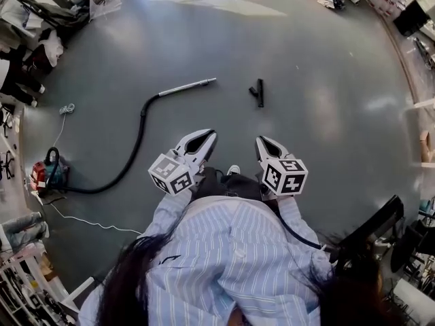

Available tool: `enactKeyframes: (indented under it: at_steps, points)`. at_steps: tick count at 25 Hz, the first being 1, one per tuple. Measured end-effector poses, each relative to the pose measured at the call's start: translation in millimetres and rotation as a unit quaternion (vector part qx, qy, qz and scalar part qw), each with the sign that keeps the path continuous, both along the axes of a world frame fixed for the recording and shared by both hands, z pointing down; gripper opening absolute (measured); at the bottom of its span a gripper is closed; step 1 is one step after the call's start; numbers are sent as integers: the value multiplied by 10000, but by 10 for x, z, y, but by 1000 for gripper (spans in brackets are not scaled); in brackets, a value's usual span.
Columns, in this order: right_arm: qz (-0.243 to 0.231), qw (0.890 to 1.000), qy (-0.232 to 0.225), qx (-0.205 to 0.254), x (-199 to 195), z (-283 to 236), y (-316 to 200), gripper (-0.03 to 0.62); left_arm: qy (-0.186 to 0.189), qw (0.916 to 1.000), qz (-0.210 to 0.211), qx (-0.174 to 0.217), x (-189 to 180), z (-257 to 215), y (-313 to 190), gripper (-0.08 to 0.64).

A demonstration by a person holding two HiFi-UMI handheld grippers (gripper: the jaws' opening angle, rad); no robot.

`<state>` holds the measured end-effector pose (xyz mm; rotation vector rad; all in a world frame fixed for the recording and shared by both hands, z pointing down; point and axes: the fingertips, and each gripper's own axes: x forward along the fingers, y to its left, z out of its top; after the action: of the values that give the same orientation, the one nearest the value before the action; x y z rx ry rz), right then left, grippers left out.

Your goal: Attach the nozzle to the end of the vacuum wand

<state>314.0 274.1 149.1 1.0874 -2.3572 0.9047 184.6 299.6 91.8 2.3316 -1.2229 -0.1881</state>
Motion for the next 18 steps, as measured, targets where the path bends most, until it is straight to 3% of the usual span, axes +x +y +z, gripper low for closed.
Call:
enactKeyframes:
  at_steps: [7, 12, 18]
  points:
    - [42, 9999, -83, -56, 496, -78, -377, 12, -115, 9997, -206, -69, 369, -65, -353, 6]
    - [154, 9996, 6, -220, 243, 35, -394, 12, -74, 9995, -309, -55, -28, -67, -455, 6]
    - [168, 9991, 135, -358, -154, 400, -468, 12, -127, 9995, -179, -207, -452, 283, -482, 6]
